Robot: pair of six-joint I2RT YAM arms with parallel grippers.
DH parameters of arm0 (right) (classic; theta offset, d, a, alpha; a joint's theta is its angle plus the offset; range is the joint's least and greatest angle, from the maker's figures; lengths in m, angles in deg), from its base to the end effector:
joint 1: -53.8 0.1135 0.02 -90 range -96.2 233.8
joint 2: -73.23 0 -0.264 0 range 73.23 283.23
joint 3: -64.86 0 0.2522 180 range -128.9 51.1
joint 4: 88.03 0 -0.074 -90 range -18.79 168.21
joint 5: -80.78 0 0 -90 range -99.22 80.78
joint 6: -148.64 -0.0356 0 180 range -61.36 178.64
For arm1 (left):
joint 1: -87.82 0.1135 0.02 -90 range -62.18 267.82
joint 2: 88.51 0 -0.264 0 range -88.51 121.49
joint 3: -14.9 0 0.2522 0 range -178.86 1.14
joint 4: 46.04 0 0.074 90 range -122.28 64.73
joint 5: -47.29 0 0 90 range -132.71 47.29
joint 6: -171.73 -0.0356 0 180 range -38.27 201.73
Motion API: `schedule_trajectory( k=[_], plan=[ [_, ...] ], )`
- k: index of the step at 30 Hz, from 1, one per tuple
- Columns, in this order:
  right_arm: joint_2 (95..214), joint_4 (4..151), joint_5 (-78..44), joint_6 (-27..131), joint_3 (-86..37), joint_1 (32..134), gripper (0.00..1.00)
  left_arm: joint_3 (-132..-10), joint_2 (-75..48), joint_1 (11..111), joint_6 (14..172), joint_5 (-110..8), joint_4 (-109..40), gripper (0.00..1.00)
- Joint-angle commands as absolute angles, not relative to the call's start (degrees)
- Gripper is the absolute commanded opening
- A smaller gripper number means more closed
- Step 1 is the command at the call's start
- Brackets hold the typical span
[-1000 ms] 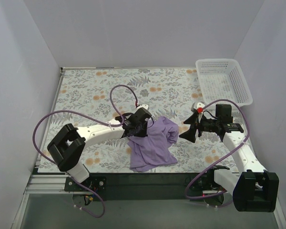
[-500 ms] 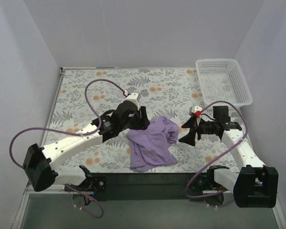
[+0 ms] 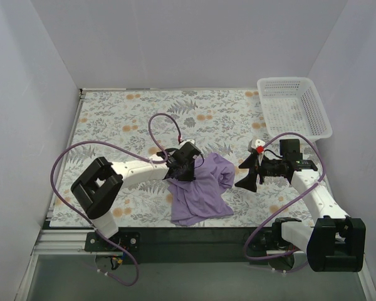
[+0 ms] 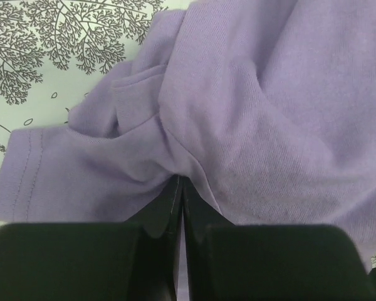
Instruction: Fold and stack the t-shirts
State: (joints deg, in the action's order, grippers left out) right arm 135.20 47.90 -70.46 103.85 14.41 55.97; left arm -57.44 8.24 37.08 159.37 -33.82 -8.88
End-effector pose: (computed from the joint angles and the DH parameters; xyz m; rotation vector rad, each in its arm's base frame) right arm 0.1932 0.0386 0.2210 -1.1762 1.7389 0.9024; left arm 0.2148 -0.2541 0.1754 -0.6897 2.6520 -0.5320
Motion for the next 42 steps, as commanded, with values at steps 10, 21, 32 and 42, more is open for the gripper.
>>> schedule_trajectory(
  k=[10, 21, 32, 42],
  plan=[
    [135.01, 47.01, -70.84, 104.43, 12.16, 56.08, 0.92, -59.33, 1.66, 37.46, 158.28, -32.60, -10.04, 0.68],
    [135.45, 46.83, -70.48, 104.43, 12.25, 56.08, 0.92, -62.58, 9.14, 37.63, 157.84, -33.13, -9.77, 0.11],
    [135.19, 45.60, -70.75, 106.27, 12.08, 56.17, 0.92, -63.72, -8.60, 37.63, 151.87, -30.67, -8.72, 0.00],
    [145.88, 44.63, -52.65, 104.26, -1.25, 67.84, 0.90, -68.47, -21.18, 37.98, 146.06, -27.42, -1.52, 0.00]
  ],
)
